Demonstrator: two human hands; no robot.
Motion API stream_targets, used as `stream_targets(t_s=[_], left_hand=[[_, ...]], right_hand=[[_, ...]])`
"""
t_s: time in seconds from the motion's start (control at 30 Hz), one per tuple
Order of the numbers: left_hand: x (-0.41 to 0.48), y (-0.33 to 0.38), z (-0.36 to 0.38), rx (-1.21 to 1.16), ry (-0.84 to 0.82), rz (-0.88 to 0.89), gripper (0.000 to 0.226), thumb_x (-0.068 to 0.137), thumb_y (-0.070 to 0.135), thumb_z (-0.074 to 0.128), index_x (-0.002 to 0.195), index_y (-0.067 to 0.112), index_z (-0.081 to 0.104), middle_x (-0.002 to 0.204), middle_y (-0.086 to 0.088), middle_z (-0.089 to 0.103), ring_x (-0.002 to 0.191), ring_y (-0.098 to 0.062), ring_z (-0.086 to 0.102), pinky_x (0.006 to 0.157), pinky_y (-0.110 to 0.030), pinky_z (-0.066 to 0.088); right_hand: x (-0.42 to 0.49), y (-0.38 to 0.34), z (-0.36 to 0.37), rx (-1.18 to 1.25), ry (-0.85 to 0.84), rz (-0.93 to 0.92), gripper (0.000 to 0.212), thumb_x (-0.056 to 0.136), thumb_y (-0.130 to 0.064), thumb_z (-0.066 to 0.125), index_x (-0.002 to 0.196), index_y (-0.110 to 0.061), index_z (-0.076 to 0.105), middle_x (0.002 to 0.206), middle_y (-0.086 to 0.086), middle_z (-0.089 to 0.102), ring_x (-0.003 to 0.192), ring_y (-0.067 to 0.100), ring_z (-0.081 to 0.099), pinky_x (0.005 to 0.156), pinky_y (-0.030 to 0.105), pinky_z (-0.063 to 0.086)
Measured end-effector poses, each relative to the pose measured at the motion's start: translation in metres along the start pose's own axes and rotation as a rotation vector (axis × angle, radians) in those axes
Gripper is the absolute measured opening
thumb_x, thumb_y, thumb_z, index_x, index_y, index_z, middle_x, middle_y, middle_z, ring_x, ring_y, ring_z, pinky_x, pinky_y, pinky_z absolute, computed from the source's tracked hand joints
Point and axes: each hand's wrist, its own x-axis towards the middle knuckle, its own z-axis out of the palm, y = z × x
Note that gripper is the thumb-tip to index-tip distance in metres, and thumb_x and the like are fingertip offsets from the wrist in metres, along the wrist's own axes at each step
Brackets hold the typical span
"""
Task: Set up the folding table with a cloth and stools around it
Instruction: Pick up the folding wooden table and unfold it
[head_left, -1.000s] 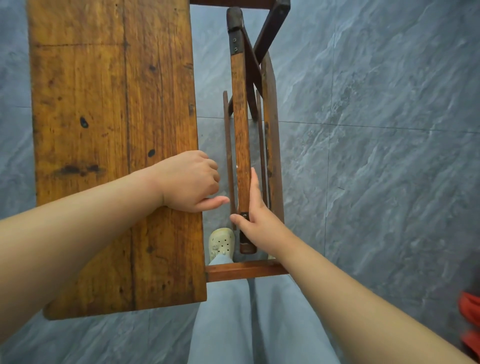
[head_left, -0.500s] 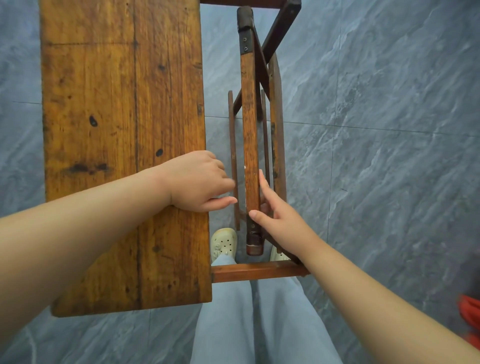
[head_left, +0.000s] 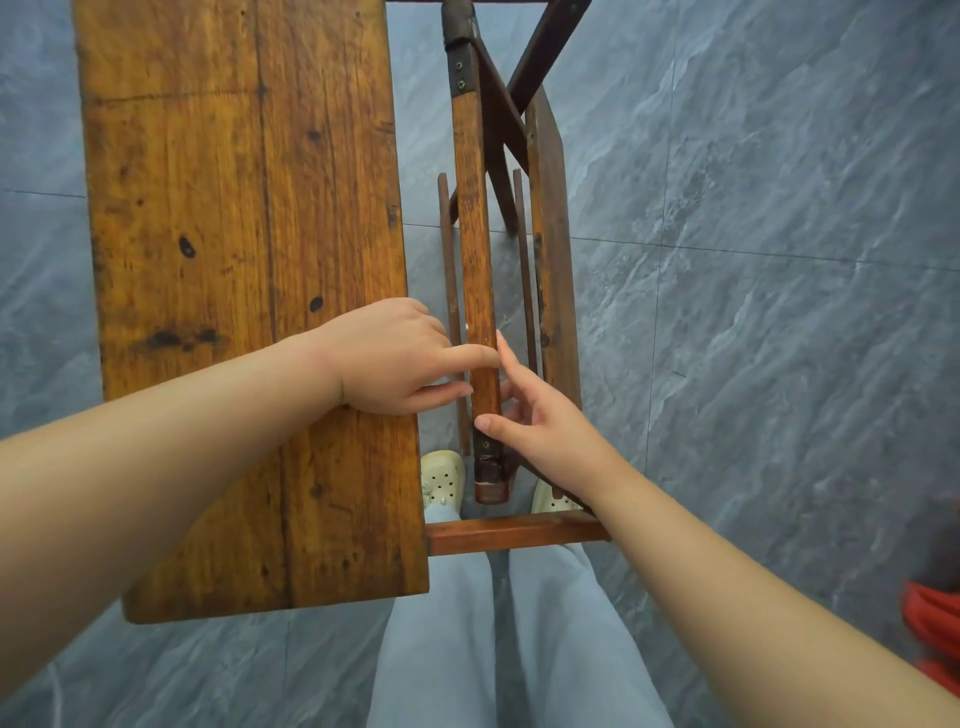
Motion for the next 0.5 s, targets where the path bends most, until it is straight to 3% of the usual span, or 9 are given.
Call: stream_targets(t_s=[0.13,0.2,0.27,0.37,0.5], left_hand=[[-0.002,0.001,0.003,-0.001,0.009,-0.044,0.049,0.096,0.044,0.020,0.134,0.023,0.044,0.054,0.007,0.056,0.048,-0.012,0.052,0.052,-0.023,0.030],[-0.002,0.001,0.005,-0.008,0.012,-0.039,0.049,0.097,0.041,0.023,0.135,0.021,0.046,0.053,0.007,0.056,0.047,-0.013,0.050,0.053,-0.024,0.028],[-0.002,0.001,0.006,-0.008,0.007,-0.032,0.049,0.097,0.039,0.023,0.135,0.020,0.047,0.054,0.007,0.056,0.047,-0.013,0.050,0.053,-0.024,0.027],[-0.002,0.001,0.006,-0.010,0.017,-0.042,0.047,0.096,0.038,0.025,0.133,0.020,0.048,0.053,0.008,0.054,0.045,-0.011,0.050,0.051,-0.023,0.028],[-0.004,0.001,0.010,-0.018,0.020,-0.048,0.047,0.096,0.036,0.026,0.133,0.019,0.049,0.052,0.008,0.052,0.044,-0.011,0.046,0.050,-0.023,0.026]], right_hand=[[0.004,0.002,-0.007,0.009,-0.089,0.017,0.075,0.089,-0.028,0.064,0.146,-0.045,0.018,0.101,-0.014,0.053,0.086,0.000,0.056,0.086,0.024,0.050],[0.008,0.010,-0.020,0.061,-0.169,0.062,0.057,0.091,-0.033,0.060,0.141,-0.041,0.034,0.115,-0.014,0.056,0.103,0.004,0.058,0.087,0.024,0.050],[0.014,0.022,-0.034,-0.008,-0.148,0.073,0.045,0.094,-0.037,0.052,0.137,-0.038,0.043,0.125,-0.014,0.056,0.119,0.006,0.052,0.098,0.026,0.044],[0.027,0.038,-0.049,-0.272,-0.046,0.066,0.046,0.095,-0.025,0.048,0.141,-0.029,0.042,0.138,-0.007,0.050,0.129,0.008,0.043,0.111,0.034,0.034],[0.048,0.054,-0.058,-0.839,-0.143,-0.086,0.056,0.088,-0.013,0.053,0.143,-0.020,0.041,0.149,-0.001,0.039,0.141,0.017,0.028,0.116,0.033,0.022]])
